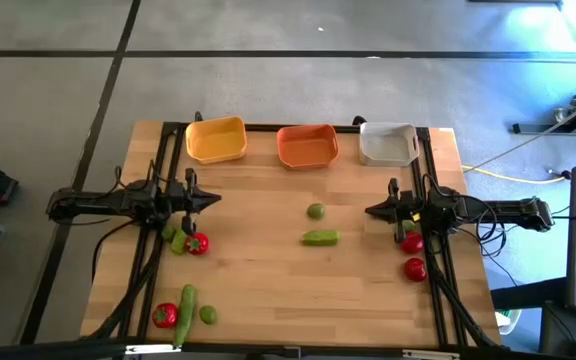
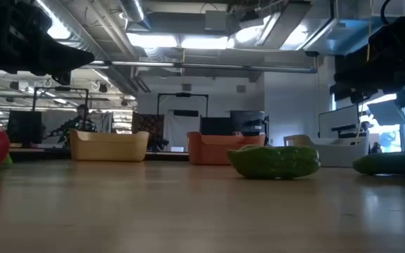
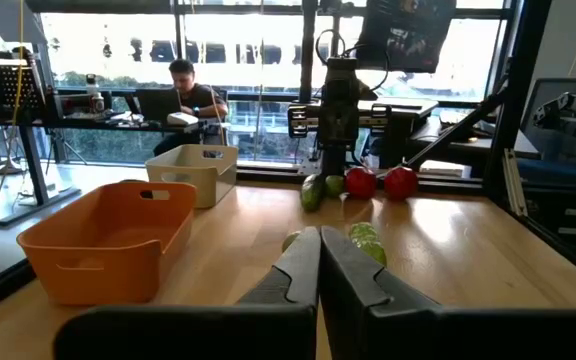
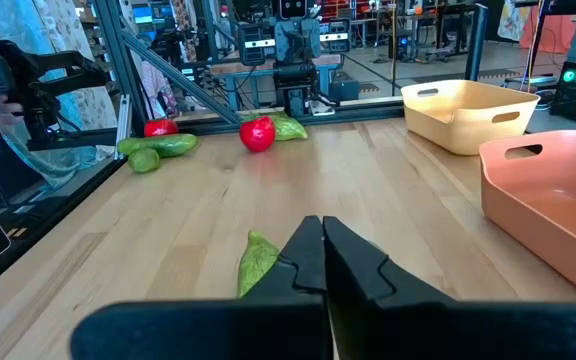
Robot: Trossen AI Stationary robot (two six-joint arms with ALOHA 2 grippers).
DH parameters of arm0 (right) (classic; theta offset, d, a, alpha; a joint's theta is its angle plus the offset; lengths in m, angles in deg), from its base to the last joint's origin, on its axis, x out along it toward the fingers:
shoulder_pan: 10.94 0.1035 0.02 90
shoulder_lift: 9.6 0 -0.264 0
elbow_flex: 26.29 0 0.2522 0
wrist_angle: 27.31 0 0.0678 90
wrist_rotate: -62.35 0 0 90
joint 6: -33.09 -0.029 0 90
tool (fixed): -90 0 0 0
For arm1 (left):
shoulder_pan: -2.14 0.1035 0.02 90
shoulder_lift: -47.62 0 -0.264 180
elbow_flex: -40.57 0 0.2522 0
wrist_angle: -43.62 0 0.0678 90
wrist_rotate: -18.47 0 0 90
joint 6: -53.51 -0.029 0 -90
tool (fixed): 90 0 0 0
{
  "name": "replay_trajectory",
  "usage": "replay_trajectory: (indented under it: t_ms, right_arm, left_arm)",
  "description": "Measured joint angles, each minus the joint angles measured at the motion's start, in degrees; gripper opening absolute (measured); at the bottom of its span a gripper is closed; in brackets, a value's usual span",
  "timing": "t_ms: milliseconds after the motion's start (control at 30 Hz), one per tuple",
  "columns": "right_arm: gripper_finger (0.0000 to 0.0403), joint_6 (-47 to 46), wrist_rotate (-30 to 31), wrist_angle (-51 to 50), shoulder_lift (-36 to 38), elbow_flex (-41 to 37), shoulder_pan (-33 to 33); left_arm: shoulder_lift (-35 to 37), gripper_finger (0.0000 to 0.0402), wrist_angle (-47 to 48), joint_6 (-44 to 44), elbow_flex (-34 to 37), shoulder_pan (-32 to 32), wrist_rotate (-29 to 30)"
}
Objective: Sort produce into baskets
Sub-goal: Put the top center lime into the orange bin
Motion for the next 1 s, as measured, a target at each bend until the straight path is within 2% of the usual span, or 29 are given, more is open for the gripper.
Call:
replay_trajectory:
  t_ms: [200, 267, 367, 433, 633, 733, 867, 1000]
  right_arm:
    - [0.0000, 0.0, 0.0, 0.0, 0.0, 0.0, 0.0]
    - [0.0000, 0.0, 0.0, 0.0, 0.0, 0.0, 0.0]
    - [0.0000, 0.0, 0.7, 1.6, 0.0, 0.0, 0.0]
    - [0.0000, -0.9, 2.0, 2.9, 0.0, 0.0, 0.0]
    - [0.0000, -7.9, 4.1, 7.7, 0.0, 0.0, 0.0]
    - [0.0000, -8.9, 5.3, 10.7, 0.0, 0.0, 0.0]
    - [0.0000, -9.0, 6.5, 12.1, 0.0, 0.0, 0.0]
    - [0.0000, -9.1, 8.8, 12.0, 0.0, 0.0, 0.0]
  left_arm:
    - [0.0, 0.0000, -1.5, -5.0, 0.0, 0.5, 0.3]
    - [0.0, 0.0000, -2.8, -2.0, 0.0, 0.5, 0.3]
    - [0.0, 0.0000, -6.3, 7.9, 0.0, 0.4, 0.7]
    - [0.0, 0.0000, -9.0, 8.9, 0.0, 0.7, 2.0]
    - [0.0, 0.0000, -20.7, 3.4, 0.0, 2.1, 3.9]
    - [-0.3, 0.0000, -22.4, -0.4, 0.0, 2.5, 4.0]
    - [-4.1, 0.0000, -24.4, -1.2, -0.1, 3.5, 4.1]
    - [-10.9, 0.0000, -24.3, -0.1, -2.6, 4.1, 4.1]
